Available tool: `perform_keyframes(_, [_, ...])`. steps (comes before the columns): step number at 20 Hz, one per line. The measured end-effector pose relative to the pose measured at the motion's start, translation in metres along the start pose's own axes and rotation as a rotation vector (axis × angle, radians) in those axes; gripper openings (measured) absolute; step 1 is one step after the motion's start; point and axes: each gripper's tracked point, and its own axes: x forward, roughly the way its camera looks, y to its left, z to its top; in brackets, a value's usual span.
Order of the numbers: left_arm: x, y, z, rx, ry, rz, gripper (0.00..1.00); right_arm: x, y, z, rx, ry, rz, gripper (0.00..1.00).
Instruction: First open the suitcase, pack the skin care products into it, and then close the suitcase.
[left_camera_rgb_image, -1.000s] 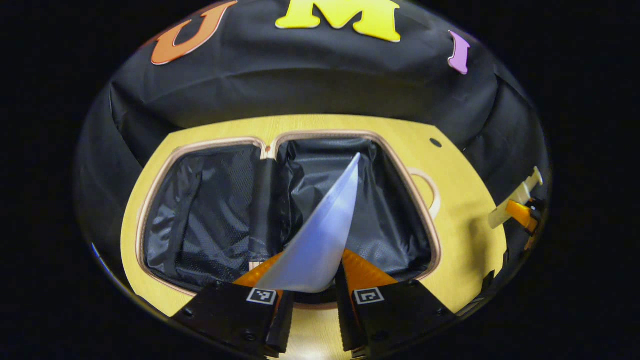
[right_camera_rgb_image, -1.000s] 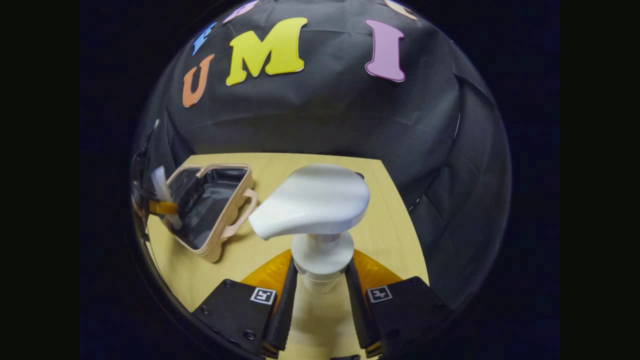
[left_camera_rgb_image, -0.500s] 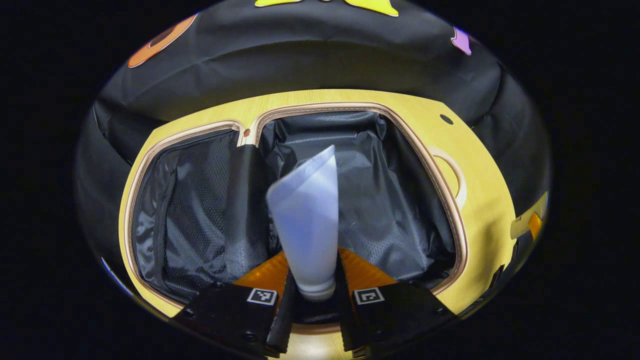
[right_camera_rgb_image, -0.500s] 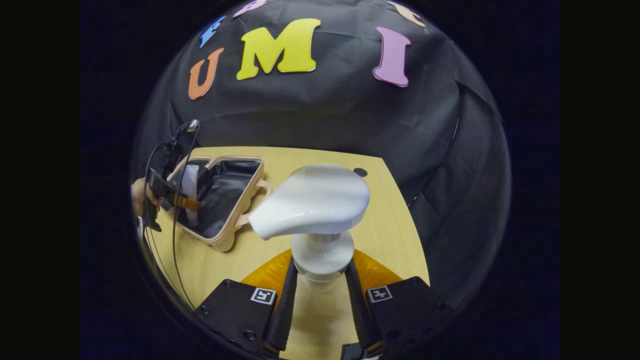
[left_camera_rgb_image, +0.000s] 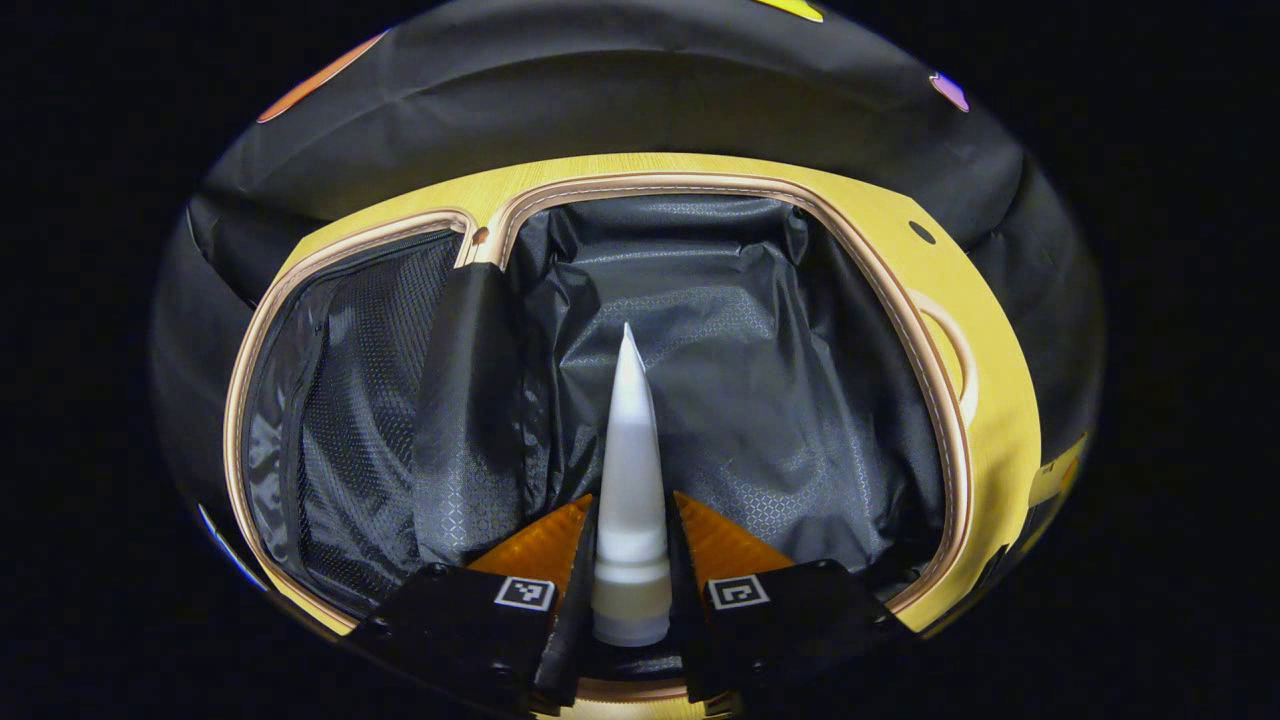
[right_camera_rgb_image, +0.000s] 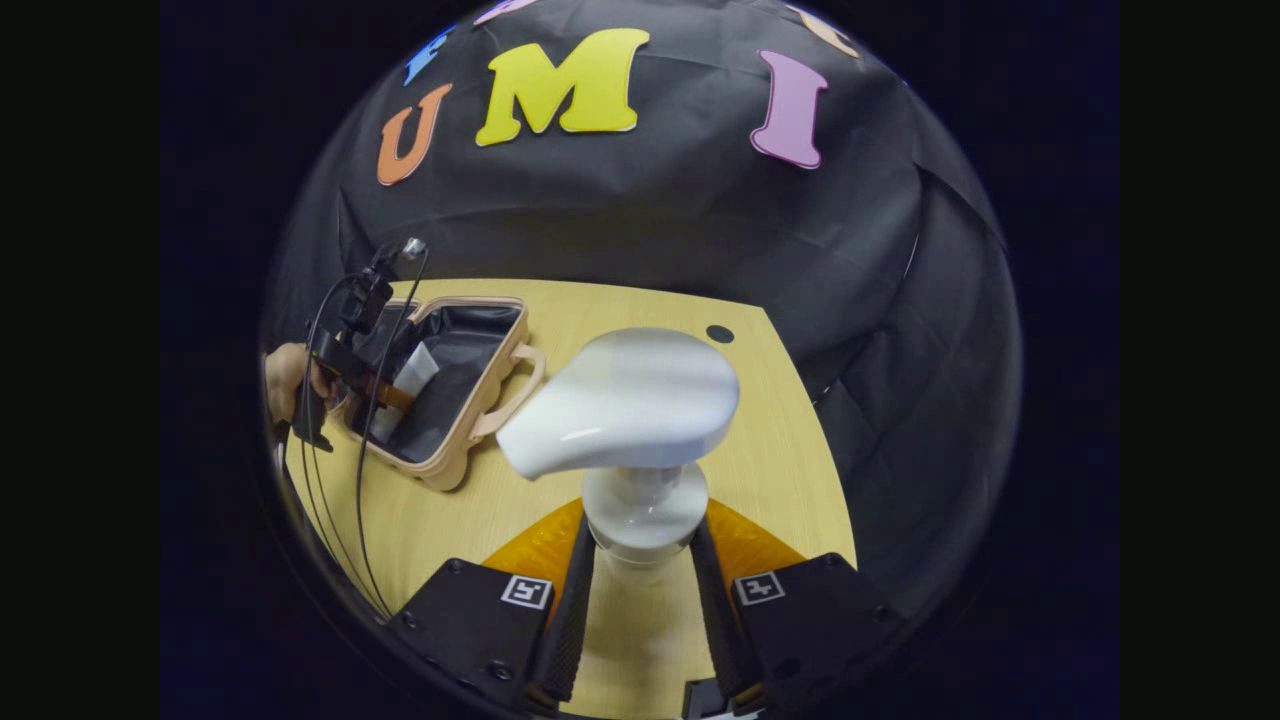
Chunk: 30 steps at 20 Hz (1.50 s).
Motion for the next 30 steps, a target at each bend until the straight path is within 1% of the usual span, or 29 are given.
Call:
perform_keyframes(2, [-0.002,-0.002,0.002,-0.01,-0.014,-0.012,0.42,0.001,0.011,0.006,-0.01,-0.001,0.015,0.48])
perform_keyframes(3, [-0.005,-0.004,0.005,-0.013,-0.039,-0.019,0.42,0.002,0.021,0.012,-0.018,-0.008,0.028,0.49])
perform_keyframes(4, [-0.011,-0.007,0.012,-0.011,-0.076,-0.027,0.53,0.004,0.029,0.022,-0.026,-0.017,0.04,0.49])
perform_keyframes(5, [-0.021,-0.01,0.017,-0.008,-0.105,-0.036,0.45,0.005,0.037,0.032,-0.031,-0.029,0.052,0.49])
perform_keyframes(7, [-0.038,-0.015,0.023,0.007,-0.151,-0.046,0.53,0.009,0.059,0.055,-0.027,-0.049,0.093,0.48])
perform_keyframes(8, [-0.046,-0.017,0.025,0.011,-0.169,-0.052,0.62,0.012,0.072,0.068,-0.023,-0.056,0.116,0.49])
perform_keyframes(12, [-0.078,-0.013,0.029,0.014,-0.248,-0.064,0.72,0.026,0.126,0.112,-0.032,-0.087,0.192,0.49])
perform_keyframes(13, [-0.087,-0.008,0.028,0.014,-0.266,-0.056,0.81,0.028,0.14,0.117,-0.044,-0.09,0.211,0.48])
perform_keyframes(14, [-0.095,-0.002,0.029,0.01,-0.292,-0.041,0.76,0.032,0.153,0.123,-0.057,-0.091,0.228,0.47])
perform_keyframes(15, [-0.105,0.004,0.03,0.009,-0.322,-0.03,0.77,0.036,0.167,0.124,-0.073,-0.088,0.247,0.49])
perform_keyframes(19, [-0.144,0.025,0.026,0.011,-0.425,0.008,0.8,0.057,0.218,0.109,-0.118,-0.016,0.307,0.49])
perform_keyframes(20, [-0.155,0.03,0.024,0.008,-0.448,0.016,0.85,0.064,0.228,0.103,-0.12,0.011,0.319,0.49])
perform_keyframes(21, [-0.161,0.035,0.023,0.006,-0.472,0.021,0.88,0.072,0.236,0.094,-0.122,0.044,0.324,0.49])
perform_keyframes(22, [-0.171,0.042,0.022,0.001,-0.501,0.035,0.88,0.077,0.244,0.086,-0.121,0.079,0.327,0.49])
perform_keyframes(24, [-0.19,0.058,0.025,0.004,-0.576,0.069,0.89,0.088,0.254,0.068,-0.103,0.153,0.331,0.49])
perform_keyframes(25, [-0.2,0.064,0.027,0.009,-0.616,0.083,0.89,0.092,0.258,0.06,-0.087,0.188,0.331,0.47])
perform_keyframes(26, [-0.205,0.07,0.029,0.018,-0.657,0.102,0.89,0.095,0.262,0.053,-0.071,0.223,0.329,0.49])
perform_keyframes(28, [-0.23,0.082,0.031,0.044,-0.732,0.132,0.9,0.097,0.264,0.043,-0.037,0.282,0.319,0.49])
perform_keyframes(29, [-0.239,0.085,0.03,0.063,-0.754,0.138,0.9,0.103,0.268,0.038,-0.025,0.305,0.311,0.49])
perform_keyframes(30, [-0.245,0.09,0.029,0.081,-0.77,0.157,0.9,0.106,0.268,0.045,-0.005,0.283,0.302,0.49])
